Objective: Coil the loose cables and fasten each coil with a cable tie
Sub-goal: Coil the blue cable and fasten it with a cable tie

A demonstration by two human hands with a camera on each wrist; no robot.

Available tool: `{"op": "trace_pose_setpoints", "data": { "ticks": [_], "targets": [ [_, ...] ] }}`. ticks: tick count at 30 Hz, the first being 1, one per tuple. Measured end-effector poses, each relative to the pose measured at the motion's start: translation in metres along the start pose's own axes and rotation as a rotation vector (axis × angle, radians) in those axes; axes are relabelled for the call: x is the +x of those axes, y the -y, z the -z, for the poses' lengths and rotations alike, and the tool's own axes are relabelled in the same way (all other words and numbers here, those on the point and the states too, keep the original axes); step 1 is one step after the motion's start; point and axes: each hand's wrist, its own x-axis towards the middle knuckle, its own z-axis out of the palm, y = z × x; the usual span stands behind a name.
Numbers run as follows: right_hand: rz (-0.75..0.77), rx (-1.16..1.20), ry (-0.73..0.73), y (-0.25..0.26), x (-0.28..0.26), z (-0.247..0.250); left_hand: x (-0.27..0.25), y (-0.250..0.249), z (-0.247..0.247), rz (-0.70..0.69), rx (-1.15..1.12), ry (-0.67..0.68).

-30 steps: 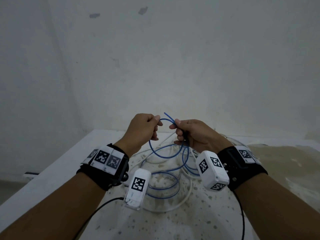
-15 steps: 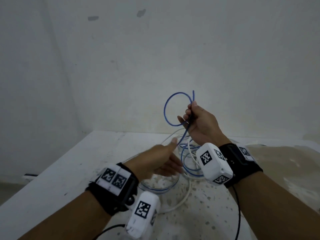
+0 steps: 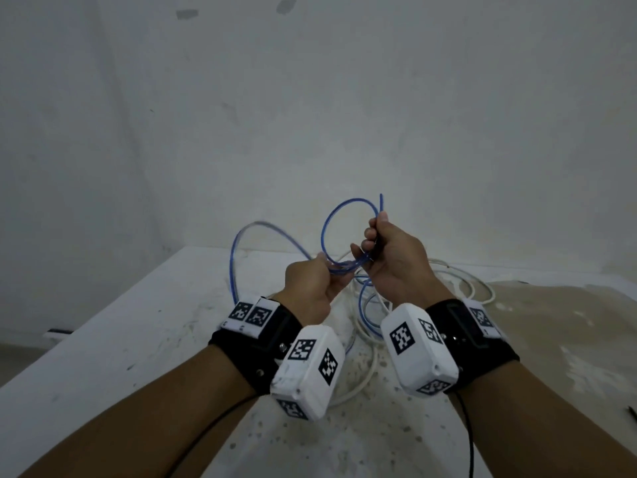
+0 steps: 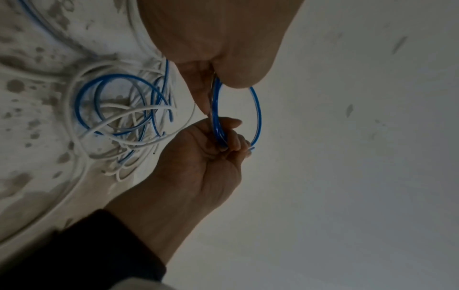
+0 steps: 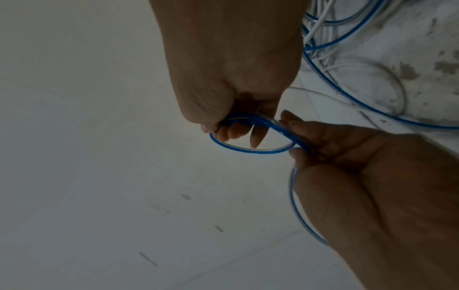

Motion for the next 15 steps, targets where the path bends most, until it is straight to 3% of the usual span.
{"op": "trace_pose_setpoints", "data": {
  "ticks": [6, 10, 15],
  "targets": [
    [-0.075, 0.078, 0.037, -0.012, -0.005, 0.0, 0.007, -0.011, 0.009, -0.081, 0.175, -0.037],
    [-0.149, 0.12, 0.054, -0.015, -0.008, 0.001, 0.015, -0.011, 0.018, -0.293, 0.377, -0.085],
    [-0.155, 0.093, 0.054, -0.015, -0.01, 0.005, 0.012, -0.011, 0.019, -0.341, 0.277, -0.015]
  ]
}}
